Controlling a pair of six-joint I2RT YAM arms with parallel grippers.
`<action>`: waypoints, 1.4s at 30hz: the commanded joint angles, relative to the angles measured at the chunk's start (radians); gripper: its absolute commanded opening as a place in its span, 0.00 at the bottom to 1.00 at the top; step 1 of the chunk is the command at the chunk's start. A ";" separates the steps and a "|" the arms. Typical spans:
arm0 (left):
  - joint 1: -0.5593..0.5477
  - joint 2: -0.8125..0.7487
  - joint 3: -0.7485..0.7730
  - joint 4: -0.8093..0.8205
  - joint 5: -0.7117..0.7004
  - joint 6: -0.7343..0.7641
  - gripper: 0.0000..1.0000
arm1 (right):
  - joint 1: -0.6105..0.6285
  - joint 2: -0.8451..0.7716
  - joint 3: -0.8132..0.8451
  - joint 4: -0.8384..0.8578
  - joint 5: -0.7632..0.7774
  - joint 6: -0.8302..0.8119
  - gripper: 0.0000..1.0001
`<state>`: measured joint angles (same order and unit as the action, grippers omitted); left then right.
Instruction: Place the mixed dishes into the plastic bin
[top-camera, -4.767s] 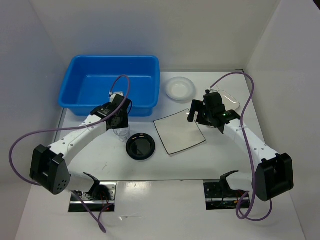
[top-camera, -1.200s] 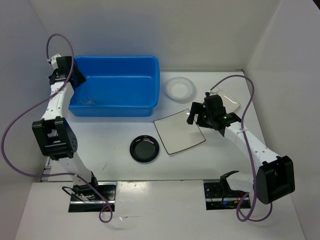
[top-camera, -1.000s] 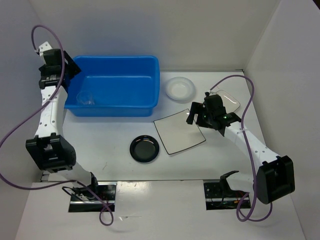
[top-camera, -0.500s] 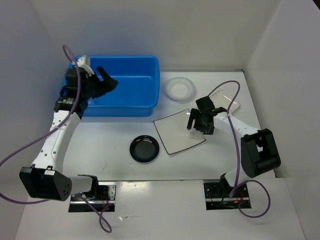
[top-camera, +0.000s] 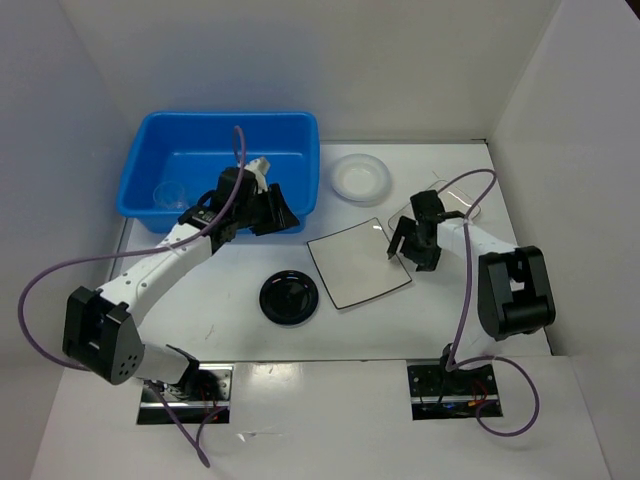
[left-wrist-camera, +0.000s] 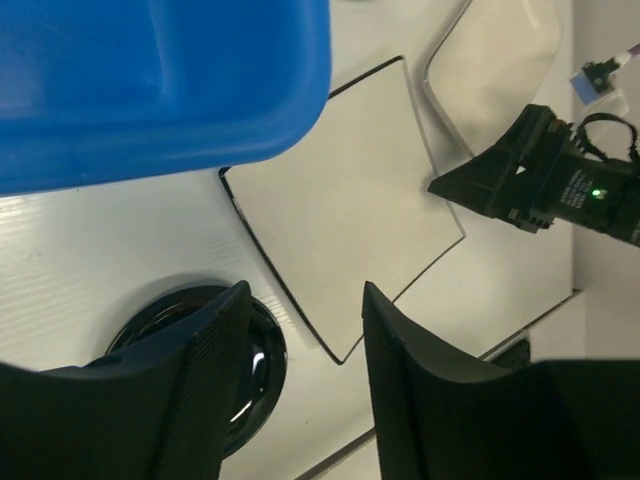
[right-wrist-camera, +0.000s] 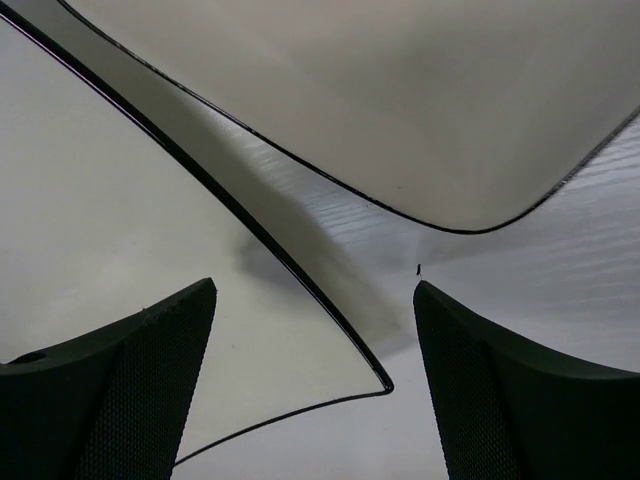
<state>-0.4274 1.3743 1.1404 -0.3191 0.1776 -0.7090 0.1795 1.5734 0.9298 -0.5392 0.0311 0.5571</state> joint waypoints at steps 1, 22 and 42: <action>-0.022 0.020 -0.002 0.052 -0.041 -0.020 0.55 | -0.011 0.040 0.029 0.033 -0.114 -0.042 0.84; -0.066 0.154 0.028 0.022 -0.156 -0.010 0.42 | -0.209 0.097 -0.040 0.061 -0.497 -0.132 0.66; -0.066 0.172 0.028 -0.008 -0.210 0.008 0.42 | -0.250 0.137 -0.080 0.061 -0.672 -0.141 0.43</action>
<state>-0.4896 1.5360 1.1389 -0.3199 -0.0044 -0.7113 -0.0616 1.6993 0.8577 -0.4953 -0.5728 0.4244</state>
